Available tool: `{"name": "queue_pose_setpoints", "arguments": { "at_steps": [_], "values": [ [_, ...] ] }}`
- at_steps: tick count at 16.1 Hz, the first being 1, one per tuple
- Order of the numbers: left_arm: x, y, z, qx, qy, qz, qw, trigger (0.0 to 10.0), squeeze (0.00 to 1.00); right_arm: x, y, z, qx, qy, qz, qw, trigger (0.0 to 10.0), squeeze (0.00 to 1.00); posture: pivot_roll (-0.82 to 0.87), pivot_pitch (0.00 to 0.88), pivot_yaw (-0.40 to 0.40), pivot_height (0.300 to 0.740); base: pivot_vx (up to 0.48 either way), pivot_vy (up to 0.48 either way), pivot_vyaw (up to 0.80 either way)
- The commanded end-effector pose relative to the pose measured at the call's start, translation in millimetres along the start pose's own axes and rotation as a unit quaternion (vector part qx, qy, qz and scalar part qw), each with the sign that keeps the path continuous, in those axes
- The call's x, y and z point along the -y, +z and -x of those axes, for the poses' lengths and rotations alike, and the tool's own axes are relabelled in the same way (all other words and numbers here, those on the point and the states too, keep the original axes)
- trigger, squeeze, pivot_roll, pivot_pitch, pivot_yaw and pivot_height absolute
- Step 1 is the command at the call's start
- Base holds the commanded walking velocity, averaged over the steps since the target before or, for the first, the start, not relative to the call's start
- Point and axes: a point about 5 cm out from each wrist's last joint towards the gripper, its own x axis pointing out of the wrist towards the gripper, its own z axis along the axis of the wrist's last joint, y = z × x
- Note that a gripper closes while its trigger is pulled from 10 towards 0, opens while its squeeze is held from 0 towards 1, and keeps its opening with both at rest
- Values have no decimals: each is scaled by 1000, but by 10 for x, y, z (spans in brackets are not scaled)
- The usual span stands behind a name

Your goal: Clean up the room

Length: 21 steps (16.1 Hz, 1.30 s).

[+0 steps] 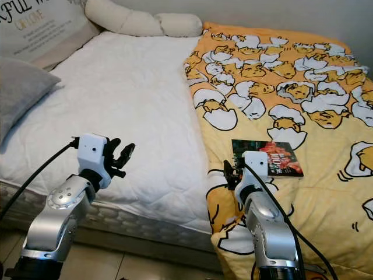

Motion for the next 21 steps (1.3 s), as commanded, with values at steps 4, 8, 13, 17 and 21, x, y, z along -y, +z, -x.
{"name": "queue_pose_setpoints", "arguments": {
  "at_steps": [4,8,13,17,21],
  "values": [
    [-38,27,8,1,-3,5,1000,10000,0,-51,23,-29,2,13,2,1000,10000,0,-39,0,15,740,333,0,-200],
    [-61,9,30,-2,-1,3,1000,10000,0,-61,17,-33,0,17,4,1000,10000,0,-36,0,11,740,358,0,0],
    [-62,-3,48,-4,-10,-1,1000,10000,0,-36,-20,-4,-7,12,4,1000,10000,0,-40,0,9,740,333,0,-313],
    [-63,-4,60,-4,-12,-6,1000,10000,0,-29,-27,-2,-9,-2,-5,1000,10000,0,-35,0,2,740,137,0,0],
    [-33,55,34,-15,-102,-12,995,10000,106,95,-18,-66,-38,-36,-61,997,10000,1000,-31,0,1,740,0,0,0]
  ]
}}
